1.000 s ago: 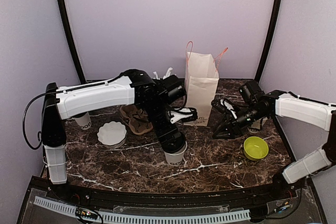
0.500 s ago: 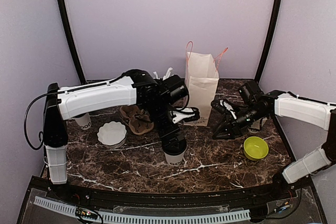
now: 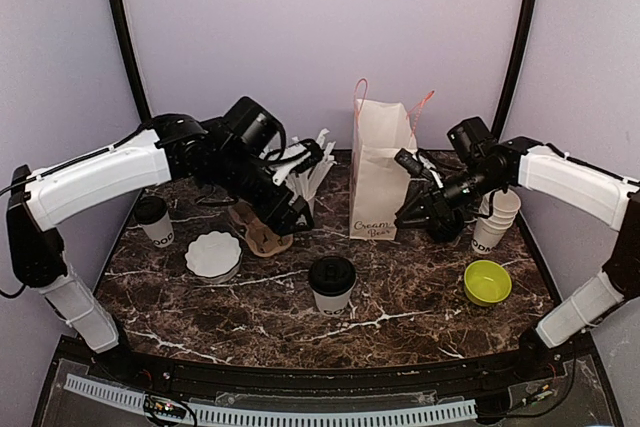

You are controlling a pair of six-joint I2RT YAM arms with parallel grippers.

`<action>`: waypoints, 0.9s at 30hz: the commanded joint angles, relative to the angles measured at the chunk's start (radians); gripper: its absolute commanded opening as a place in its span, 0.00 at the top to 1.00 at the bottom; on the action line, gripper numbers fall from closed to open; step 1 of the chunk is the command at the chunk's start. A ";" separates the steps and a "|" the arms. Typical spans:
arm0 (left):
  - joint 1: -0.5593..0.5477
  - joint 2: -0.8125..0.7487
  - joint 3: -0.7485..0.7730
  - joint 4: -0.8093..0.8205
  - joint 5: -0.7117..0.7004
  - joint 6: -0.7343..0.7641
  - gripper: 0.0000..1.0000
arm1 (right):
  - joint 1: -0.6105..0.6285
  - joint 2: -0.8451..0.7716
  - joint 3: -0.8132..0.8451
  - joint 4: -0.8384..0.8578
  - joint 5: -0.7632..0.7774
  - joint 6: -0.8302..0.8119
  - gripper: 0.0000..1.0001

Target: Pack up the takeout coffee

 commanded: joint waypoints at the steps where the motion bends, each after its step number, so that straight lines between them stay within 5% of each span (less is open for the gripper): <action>1: 0.051 -0.118 -0.201 0.272 0.092 -0.215 0.13 | 0.020 0.064 0.007 -0.048 -0.043 0.106 0.57; 11: 0.052 -0.169 -0.535 0.600 0.204 -0.522 0.19 | 0.082 0.160 -0.115 -0.004 -0.186 0.188 0.54; 20: 0.053 -0.144 -0.592 0.668 0.219 -0.595 0.23 | 0.156 0.248 -0.096 0.010 -0.220 0.197 0.60; 27: 0.053 -0.113 -0.606 0.688 0.216 -0.610 0.36 | 0.173 0.304 -0.035 -0.030 -0.255 0.154 0.58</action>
